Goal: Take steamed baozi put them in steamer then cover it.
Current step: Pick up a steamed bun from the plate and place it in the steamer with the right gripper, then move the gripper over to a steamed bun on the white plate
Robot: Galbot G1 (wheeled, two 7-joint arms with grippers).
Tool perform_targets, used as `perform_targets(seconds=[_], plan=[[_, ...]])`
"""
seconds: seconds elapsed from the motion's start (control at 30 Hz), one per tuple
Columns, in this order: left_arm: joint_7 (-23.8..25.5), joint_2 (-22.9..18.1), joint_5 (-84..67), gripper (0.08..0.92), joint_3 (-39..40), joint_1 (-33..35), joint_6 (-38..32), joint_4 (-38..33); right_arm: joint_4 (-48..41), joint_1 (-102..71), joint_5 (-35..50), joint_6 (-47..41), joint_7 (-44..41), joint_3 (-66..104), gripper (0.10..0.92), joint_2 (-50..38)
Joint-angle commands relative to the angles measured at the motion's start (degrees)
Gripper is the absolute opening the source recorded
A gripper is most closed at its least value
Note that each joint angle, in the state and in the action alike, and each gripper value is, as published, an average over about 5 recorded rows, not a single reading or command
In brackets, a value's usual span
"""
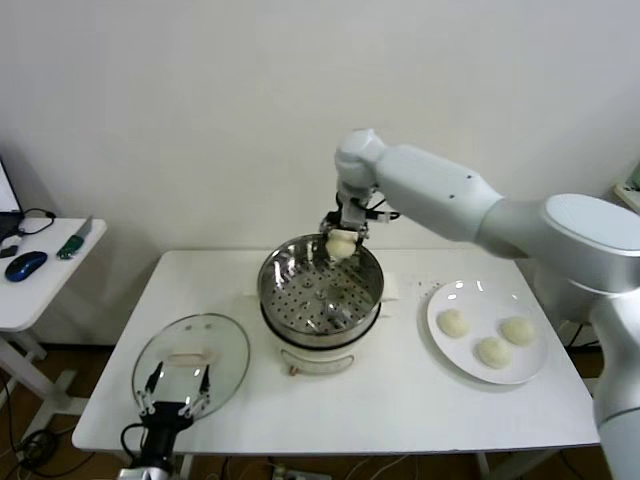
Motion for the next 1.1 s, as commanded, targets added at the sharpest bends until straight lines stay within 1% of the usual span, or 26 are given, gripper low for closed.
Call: perform_targets(seconds=[0.03,0.2,0.53,0.63,0.73,0.8,0.9,1.1], plan=[[0.0,0.3,-0.4,0.823,-0.3,0.4,-0.1,-0.1,-4.5,-5.9,-11.3,4.3,1.9,2.5,0.715,7.9],[0.0,0.6,-0.7,0.823,-0.6,0.9,-0.2,-0.1,-9.0,-8.4,-15.0,5.0,3.0,4.3,0.72,9.8],[0.0,0.5,-0.6,0.823,-0.4,1.0,-0.2,0.3,-11.6,-10.1,-16.0,4.3,3.6,4.6,0.726,10.2],[0.0,0.4,-0.5,0.823,-0.3,1.0,-0.1,0.2,-12.1,-10.2,-16.0,3.9,3.9,5.0,0.748,10.6],[0.0,0.3,-0.4,0.823,-0.3,1.1,-0.1,0.1,-11.8,-9.8,-15.7,3.8,3.4,5.7,0.788,10.6],[0.0,0.3,-0.3,0.823,-0.3,1.1,-0.1,-0.1,-11.0,-9.2,-15.1,3.8,2.7,5.8,0.811,10.0],[0.0,0.3,-0.3,0.823,-0.4,1.3,0.0,-0.3,-8.6,-7.5,-12.9,4.1,1.6,5.6,0.821,8.2],[0.0,0.4,-0.3,0.823,-0.3,1.5,-0.1,-0.3,-1.6,-2.9,-3.1,3.0,-1.6,3.3,0.823,2.8]])
